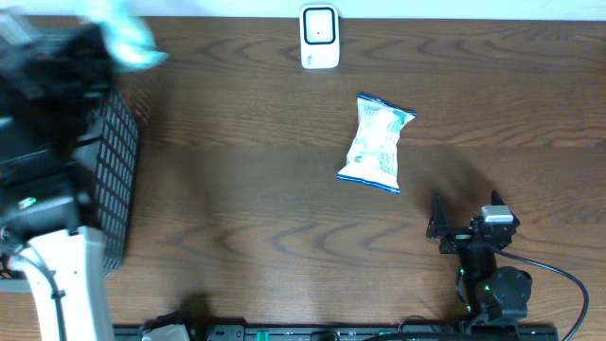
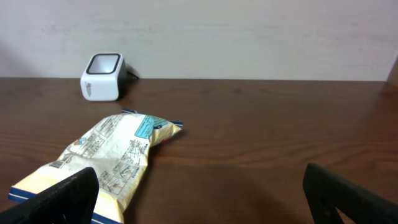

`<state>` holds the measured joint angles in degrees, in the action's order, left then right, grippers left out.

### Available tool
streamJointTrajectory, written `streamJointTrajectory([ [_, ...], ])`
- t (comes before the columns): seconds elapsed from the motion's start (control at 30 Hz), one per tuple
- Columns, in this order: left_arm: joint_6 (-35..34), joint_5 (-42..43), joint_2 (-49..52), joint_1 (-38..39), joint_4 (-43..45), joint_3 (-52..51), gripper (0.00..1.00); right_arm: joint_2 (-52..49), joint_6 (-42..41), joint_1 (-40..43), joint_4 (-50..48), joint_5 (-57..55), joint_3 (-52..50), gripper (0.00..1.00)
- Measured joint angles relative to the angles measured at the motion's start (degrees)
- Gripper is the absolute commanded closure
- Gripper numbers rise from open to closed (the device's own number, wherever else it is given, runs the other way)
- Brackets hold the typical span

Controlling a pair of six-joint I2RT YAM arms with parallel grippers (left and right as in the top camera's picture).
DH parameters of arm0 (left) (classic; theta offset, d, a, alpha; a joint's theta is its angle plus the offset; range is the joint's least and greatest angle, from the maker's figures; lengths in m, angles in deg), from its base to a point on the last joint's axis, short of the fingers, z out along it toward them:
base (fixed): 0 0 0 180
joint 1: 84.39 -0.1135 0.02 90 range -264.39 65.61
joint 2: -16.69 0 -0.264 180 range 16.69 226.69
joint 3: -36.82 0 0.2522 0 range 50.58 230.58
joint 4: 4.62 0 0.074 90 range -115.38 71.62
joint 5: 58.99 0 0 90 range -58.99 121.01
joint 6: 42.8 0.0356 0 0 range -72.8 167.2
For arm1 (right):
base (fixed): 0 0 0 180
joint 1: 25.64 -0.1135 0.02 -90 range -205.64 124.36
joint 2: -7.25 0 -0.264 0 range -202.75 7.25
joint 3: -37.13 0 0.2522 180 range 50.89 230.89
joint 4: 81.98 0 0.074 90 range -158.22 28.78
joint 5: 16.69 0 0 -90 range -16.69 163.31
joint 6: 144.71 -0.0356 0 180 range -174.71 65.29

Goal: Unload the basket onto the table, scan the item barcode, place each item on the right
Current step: 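Grasp the green wipes pack with the left gripper and lift it, then carry the green wipes pack to the scanner and release it beside the bag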

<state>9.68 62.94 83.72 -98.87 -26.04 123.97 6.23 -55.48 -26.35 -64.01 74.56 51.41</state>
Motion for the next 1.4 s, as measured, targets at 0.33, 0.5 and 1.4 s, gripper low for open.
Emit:
streamJointTrajectory([
  [0.33, 4.85, -9.64, 10.64, 28.41, -9.18, 0.0, 0.93, 0.0, 0.0, 0.0, 0.0, -0.02, 0.0, 0.01],
  [0.5, 5.22, -17.49, 20.76, 36.02, -9.79, 0.0, 0.93, 0.0, 0.0, 0.0, 0.02, 0.0, 0.0, 0.01],
  [1.4, -3.39, -25.35, 47.45, 51.45, 4.04, 0.0, 0.86, 0.0, 0.0, 0.0, 0.02, 0.0, 0.0, 0.01],
])
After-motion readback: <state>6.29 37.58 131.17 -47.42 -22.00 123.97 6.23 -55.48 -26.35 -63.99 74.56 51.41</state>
